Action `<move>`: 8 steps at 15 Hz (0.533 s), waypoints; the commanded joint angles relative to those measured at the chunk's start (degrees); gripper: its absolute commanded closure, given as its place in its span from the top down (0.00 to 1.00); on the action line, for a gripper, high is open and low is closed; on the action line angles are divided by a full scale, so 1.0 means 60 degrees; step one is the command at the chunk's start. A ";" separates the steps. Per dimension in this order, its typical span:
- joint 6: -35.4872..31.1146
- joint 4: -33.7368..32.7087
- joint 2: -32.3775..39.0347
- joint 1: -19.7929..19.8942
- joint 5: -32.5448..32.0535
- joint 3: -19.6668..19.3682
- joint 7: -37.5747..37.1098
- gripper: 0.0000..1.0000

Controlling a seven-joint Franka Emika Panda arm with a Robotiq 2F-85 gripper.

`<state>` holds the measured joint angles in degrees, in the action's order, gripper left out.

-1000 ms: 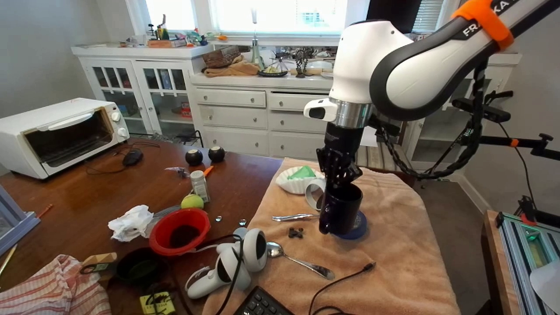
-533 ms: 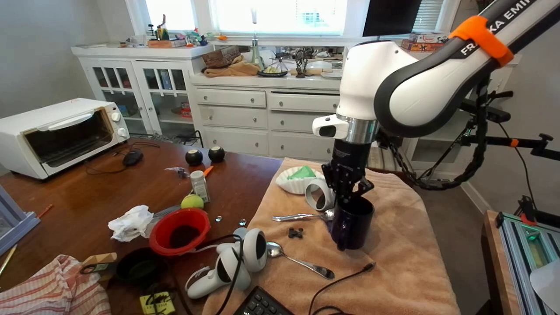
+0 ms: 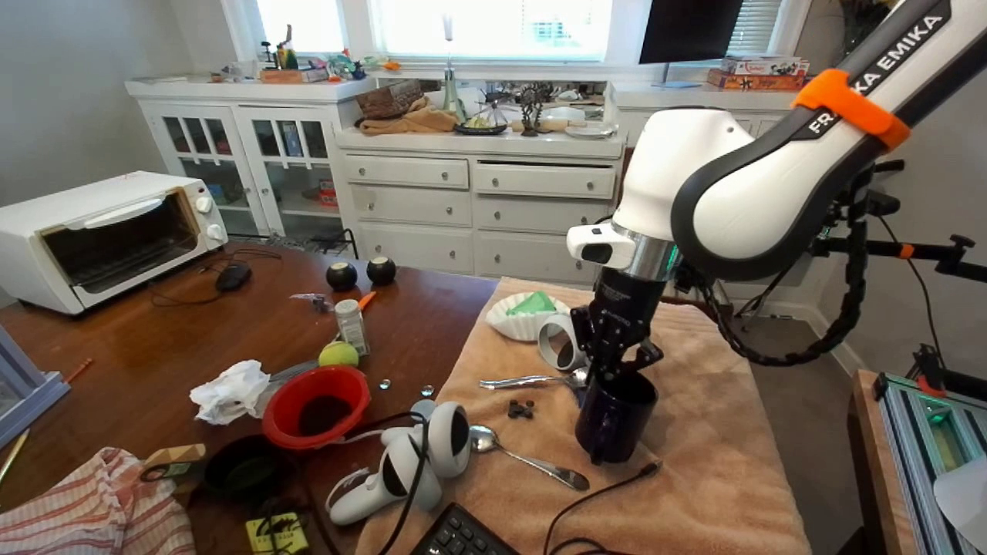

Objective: Take the black mug and put it on the orange towel

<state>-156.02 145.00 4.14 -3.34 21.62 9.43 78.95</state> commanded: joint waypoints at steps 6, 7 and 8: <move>-0.2427 0.0709 0.0444 0.0075 0.0240 0.0580 0.0868 0.02; -0.2629 0.0785 0.0512 -0.0068 0.0178 0.0436 0.0836 0.02; -0.2758 0.0854 0.0562 -0.0117 -0.0054 0.0347 0.0683 0.35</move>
<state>-168.98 148.66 6.86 -3.50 23.29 12.06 83.15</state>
